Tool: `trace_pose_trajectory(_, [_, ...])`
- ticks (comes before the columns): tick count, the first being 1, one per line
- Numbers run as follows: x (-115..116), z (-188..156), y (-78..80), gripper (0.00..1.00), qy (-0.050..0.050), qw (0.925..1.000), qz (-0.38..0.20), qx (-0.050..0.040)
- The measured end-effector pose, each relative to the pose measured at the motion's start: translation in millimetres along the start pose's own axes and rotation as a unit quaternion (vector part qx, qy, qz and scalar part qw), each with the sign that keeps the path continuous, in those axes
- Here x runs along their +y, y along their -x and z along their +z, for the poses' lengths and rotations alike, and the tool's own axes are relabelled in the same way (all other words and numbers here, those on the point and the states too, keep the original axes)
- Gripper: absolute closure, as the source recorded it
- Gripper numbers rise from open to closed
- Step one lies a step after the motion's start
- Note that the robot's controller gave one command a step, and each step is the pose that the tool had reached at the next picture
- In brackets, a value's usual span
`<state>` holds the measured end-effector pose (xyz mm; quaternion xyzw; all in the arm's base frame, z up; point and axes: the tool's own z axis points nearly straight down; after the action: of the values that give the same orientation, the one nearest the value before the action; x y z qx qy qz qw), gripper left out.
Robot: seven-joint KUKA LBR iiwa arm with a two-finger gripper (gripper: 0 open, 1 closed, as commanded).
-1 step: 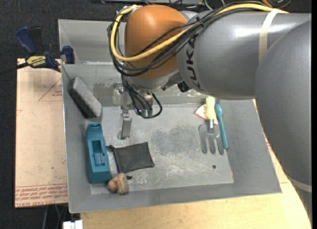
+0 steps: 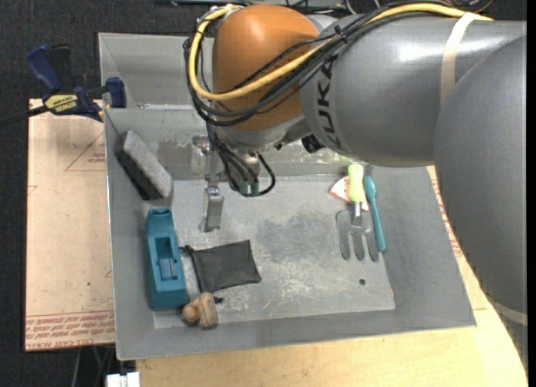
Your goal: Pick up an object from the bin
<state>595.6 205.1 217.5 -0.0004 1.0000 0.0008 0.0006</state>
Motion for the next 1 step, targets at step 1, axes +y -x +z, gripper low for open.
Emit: trace_pose_trajectory(1, [-51.0,54.2,-11.9,0.00,0.001,1.0000,0.006,-0.0007])
